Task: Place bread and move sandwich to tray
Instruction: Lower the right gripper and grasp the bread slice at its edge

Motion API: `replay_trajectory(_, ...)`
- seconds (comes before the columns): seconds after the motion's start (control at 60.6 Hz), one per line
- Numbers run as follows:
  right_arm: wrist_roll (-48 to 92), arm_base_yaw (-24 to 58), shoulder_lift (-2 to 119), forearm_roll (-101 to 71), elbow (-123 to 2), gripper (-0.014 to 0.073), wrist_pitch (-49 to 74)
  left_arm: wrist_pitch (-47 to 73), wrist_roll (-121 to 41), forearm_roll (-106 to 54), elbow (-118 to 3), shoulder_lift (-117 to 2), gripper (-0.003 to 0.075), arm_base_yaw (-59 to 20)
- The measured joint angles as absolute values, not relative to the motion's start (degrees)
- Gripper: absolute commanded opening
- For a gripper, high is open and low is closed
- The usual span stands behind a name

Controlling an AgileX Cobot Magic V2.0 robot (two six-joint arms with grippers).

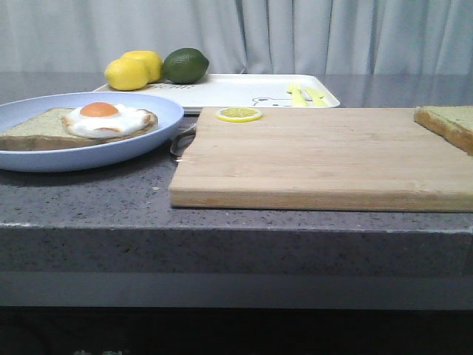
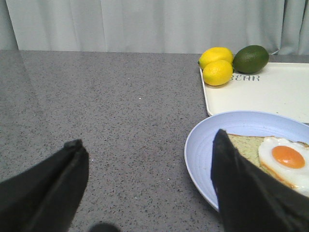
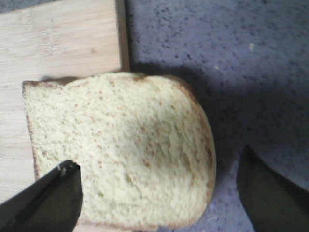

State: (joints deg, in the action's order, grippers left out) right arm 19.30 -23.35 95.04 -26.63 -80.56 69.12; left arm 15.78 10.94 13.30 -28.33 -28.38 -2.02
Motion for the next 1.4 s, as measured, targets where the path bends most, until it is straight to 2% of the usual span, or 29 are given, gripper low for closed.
replay_trajectory(0.33,22.9,-23.6,101.5,-27.8,-81.5,0.0654,69.5,15.8,10.9,13.3,-28.3,-28.4,0.0513,-2.0)
replay_trajectory(1.27,24.1,-23.6,103.2,-32.0,-81.6,0.0651,69.5,15.8,10.9,13.3,-28.3,-28.4,0.0513,-2.0)
replay_trajectory(1.353,24.1,-23.6,103.2,-32.3,-81.6,0.0598,69.5,15.8,10.9,13.3,-28.3,-28.4,0.0513,-2.0)
replay_trajectory(1.402,24.3,-23.6,103.2,-32.4,-81.6,0.0521,69.5,15.8,10.9,13.3,-28.3,-28.4,0.0513,-2.0)
